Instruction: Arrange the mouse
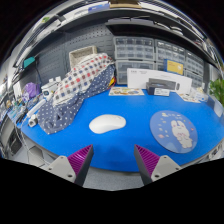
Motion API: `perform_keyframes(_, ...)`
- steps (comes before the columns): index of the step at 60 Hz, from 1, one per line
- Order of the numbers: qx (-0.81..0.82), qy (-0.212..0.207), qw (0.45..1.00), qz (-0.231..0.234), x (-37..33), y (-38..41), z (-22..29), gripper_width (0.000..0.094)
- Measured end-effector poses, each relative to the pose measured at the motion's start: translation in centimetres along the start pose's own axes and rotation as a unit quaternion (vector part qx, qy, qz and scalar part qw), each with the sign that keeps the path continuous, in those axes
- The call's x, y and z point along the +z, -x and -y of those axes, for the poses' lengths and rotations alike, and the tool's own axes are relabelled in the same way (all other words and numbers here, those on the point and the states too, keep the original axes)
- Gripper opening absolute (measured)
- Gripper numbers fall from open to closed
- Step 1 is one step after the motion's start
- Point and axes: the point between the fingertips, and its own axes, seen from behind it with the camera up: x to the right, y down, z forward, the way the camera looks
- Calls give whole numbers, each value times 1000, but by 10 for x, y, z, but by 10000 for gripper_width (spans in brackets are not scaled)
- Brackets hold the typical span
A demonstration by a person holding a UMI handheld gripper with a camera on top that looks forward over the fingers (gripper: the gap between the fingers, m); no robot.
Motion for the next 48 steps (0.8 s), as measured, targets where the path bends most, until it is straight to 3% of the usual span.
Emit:
perform_keyframes(22, 33, 10, 999, -40, 96, 53, 43, 833)
perform_keyframes(48, 19, 26, 998, -49, 178, 71, 91, 805)
